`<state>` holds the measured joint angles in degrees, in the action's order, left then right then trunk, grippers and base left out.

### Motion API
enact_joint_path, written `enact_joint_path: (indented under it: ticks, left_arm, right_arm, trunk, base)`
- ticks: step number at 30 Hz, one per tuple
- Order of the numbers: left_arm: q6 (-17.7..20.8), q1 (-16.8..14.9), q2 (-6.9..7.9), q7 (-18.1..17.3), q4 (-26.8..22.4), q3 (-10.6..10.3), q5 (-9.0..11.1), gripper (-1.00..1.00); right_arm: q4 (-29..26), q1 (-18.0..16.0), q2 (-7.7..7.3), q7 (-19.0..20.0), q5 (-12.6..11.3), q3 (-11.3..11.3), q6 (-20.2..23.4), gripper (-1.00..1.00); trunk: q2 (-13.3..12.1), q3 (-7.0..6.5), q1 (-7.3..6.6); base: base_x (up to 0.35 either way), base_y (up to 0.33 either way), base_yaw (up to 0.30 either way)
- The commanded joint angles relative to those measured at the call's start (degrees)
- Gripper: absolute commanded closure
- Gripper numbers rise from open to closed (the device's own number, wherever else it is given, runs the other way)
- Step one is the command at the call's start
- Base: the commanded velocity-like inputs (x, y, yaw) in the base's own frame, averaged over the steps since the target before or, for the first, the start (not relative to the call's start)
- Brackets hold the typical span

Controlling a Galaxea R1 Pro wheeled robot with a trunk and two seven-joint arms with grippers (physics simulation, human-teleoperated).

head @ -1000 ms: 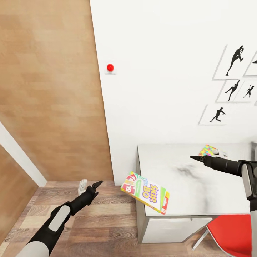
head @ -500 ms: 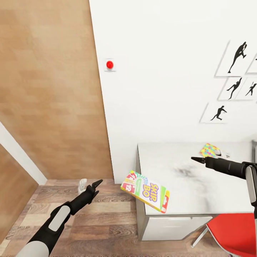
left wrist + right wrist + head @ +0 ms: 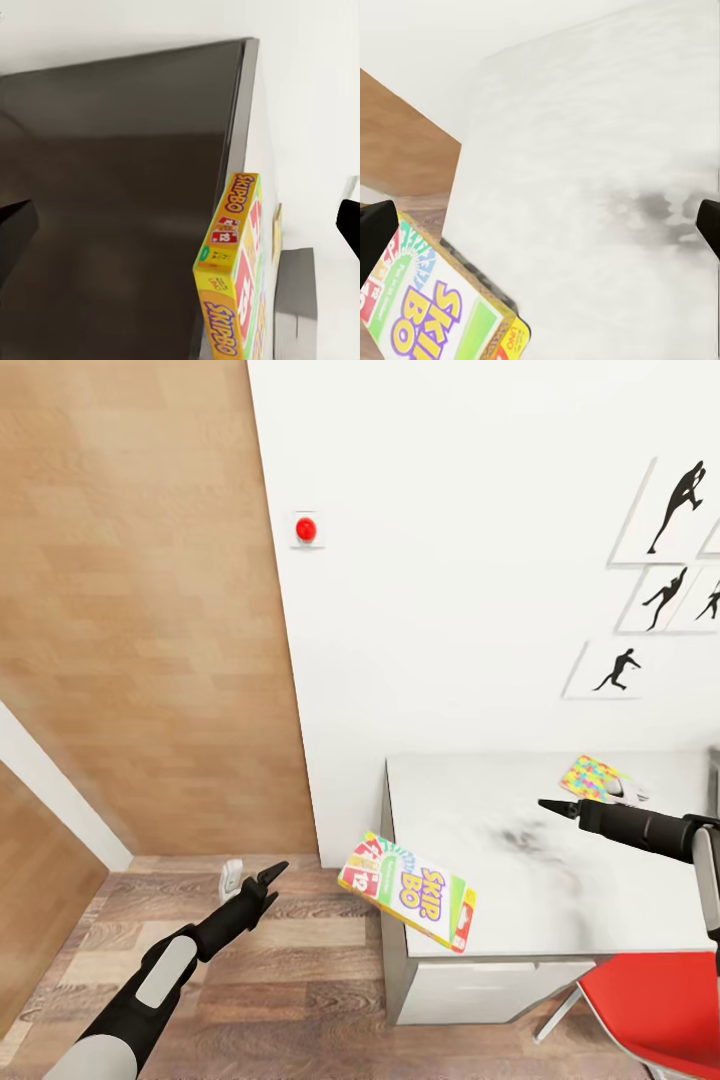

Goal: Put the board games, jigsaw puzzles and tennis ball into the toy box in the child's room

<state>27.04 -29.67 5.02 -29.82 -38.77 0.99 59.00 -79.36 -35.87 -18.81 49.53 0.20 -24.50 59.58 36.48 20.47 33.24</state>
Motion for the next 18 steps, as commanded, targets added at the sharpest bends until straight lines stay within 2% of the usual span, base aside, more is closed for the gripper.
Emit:
enact_joint_path:
  ticks: [1, 10, 18]
  left_arm:
    - [0.48, -0.03, -0.01, -0.04, 0.00, 0.10, 0.37, -1.00]
    - [0.47, -0.04, -0.01, -0.19, 0.01, 0.09, 0.40, -1.00]
    - [0.47, -0.04, -0.01, -0.22, 0.01, 0.08, 0.41, -1.00]
  right_arm:
    - [-0.02, -0.06, 0.00, 0.21, 0.02, -0.07, 0.42, -1.00]
    - [-0.25, -0.01, 0.00, 0.22, -0.01, -1.69, 0.42, -1.00]
    - [-0.31, 0.00, 0.00, 0.22, -0.02, -2.11, 0.42, -1.00]
  trunk:
    - [0.07, 0.17, 0.01]
    - [0.07, 1.01, 0.01]
    - [0.07, 1.75, 0.01]
  base:
    - [0.000, 0.000, 0.000]
    - [0.000, 0.000, 0.000]
    - [0.000, 0.000, 0.000]
